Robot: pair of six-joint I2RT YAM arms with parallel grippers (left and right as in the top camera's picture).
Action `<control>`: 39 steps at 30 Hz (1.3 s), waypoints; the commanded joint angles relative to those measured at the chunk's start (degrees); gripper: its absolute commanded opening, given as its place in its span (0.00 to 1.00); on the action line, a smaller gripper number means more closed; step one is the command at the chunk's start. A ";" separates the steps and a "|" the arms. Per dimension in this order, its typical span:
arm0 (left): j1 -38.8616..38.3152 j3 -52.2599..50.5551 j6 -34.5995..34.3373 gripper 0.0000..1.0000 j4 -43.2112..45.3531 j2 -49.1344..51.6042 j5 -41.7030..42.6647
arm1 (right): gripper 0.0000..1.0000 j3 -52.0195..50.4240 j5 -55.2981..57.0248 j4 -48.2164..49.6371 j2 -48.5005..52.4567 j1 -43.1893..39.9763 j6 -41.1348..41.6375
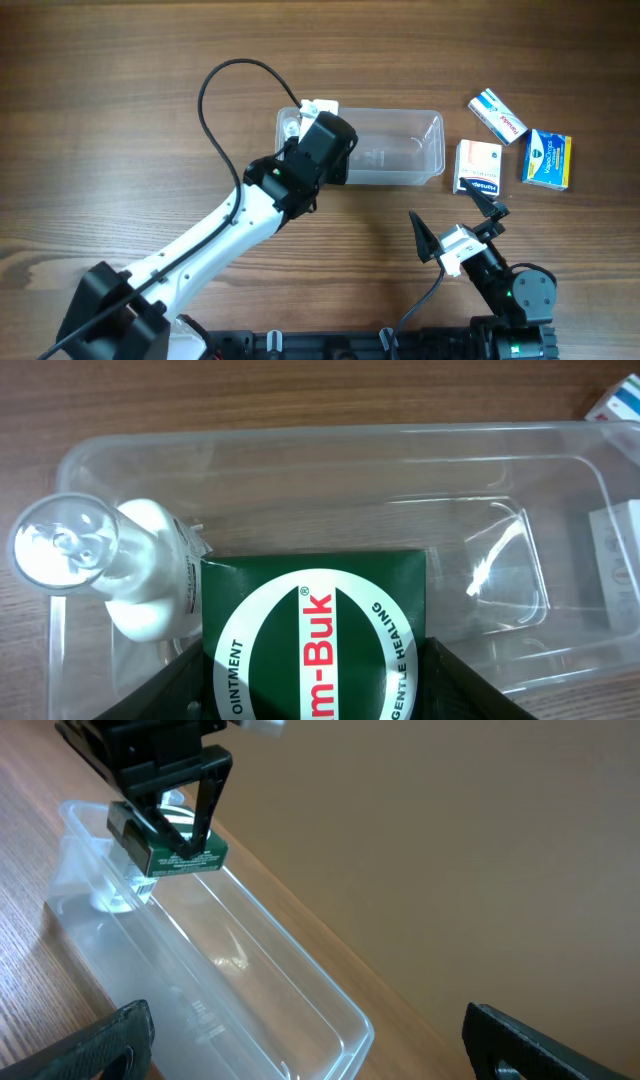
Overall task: Pack container
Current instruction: 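Carry the green box into the container and release it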
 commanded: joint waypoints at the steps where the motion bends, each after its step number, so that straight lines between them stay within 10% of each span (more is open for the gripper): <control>1: -0.15 0.81 -1.81 0.52 0.17 1.68 -1.40 | 1.00 -0.11 -0.04 0.22 -0.17 0.17 -0.35; 16: -0.04 0.81 -2.25 0.53 0.83 6.88 -2.60 | 1.00 -0.11 -0.04 0.22 -0.20 0.17 -0.35; 28: -0.04 0.81 -2.21 0.73 0.76 6.88 -2.60 | 1.00 -0.11 -0.04 0.22 -0.20 0.17 -0.35; 39: -0.63 0.83 -2.16 0.63 3.69 4.48 -1.20 | 1.00 -0.11 -0.04 0.22 -0.17 0.17 -0.35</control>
